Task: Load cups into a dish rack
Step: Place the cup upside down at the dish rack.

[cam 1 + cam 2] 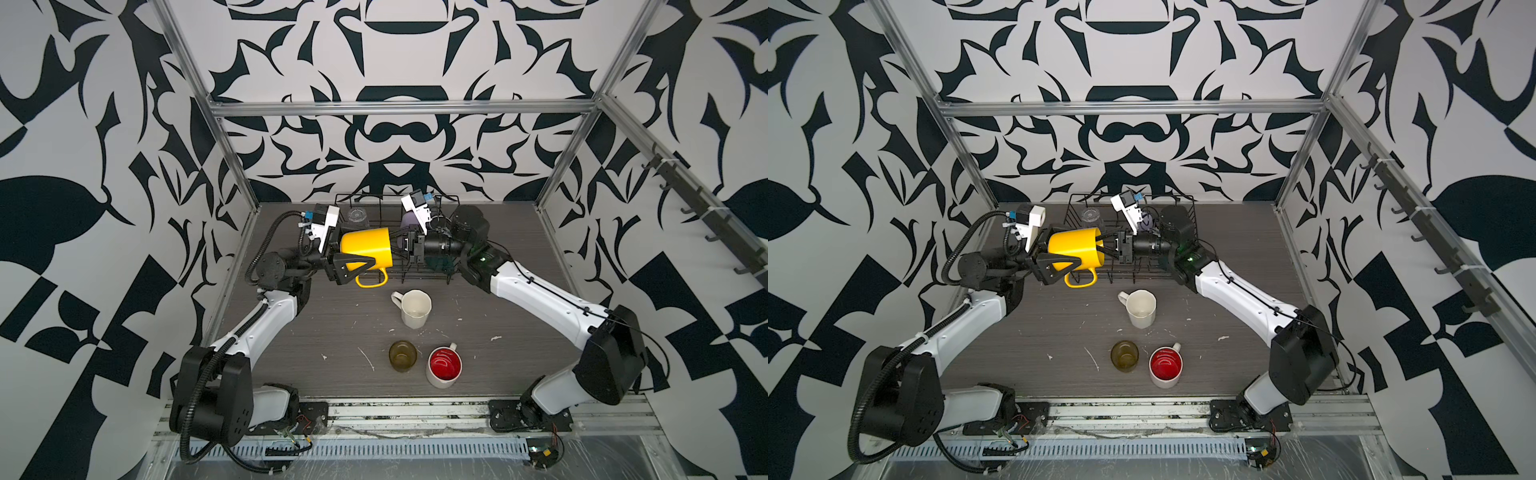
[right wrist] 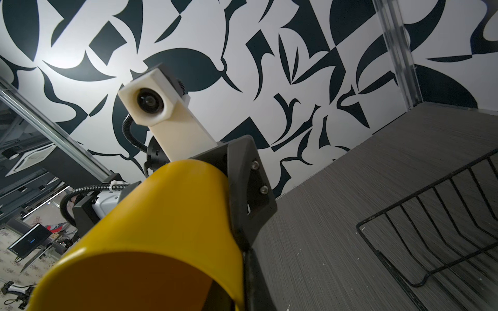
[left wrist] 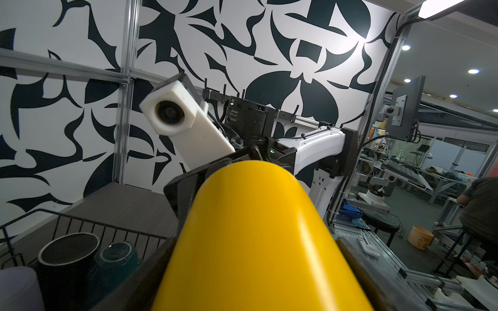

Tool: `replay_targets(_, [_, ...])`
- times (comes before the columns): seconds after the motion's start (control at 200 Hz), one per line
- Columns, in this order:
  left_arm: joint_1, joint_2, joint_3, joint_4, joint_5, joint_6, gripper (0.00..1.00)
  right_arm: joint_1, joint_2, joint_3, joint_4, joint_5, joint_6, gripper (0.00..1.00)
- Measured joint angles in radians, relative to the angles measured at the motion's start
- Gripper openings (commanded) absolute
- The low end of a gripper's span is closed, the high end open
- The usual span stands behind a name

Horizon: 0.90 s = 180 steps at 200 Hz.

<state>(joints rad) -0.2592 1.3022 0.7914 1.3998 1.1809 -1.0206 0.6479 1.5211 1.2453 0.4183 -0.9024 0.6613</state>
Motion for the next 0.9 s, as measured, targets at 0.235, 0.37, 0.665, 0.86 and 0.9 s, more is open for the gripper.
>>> replay_targets(0.235, [0.000, 0.001, 0.000, -0.002, -0.002, -0.004, 0.26, 0.002, -0.006, 0.005, -0.028, 0.015, -0.011, 0.00])
replay_targets(0.37, [0.000, 0.001, 0.007, -0.008, 0.003, -0.011, 0.11, 0.004, -0.013, 0.005, -0.042, 0.029, -0.014, 0.12])
replay_targets(0.665, [-0.013, 0.010, 0.044, -0.048, 0.043, -0.032, 0.00, 0.018, -0.057, 0.005, -0.102, 0.145, -0.043, 0.29])
replay_targets(0.86, [-0.016, 0.016, 0.046, -0.076, 0.051, -0.037, 0.00, 0.014, -0.111, 0.000, -0.135, 0.219, -0.065, 0.45])
replay_targets(0.9, [-0.014, 0.016, 0.051, -0.092, 0.050, -0.032, 0.00, 0.008, -0.125, -0.008, -0.142, 0.237, -0.066, 0.47])
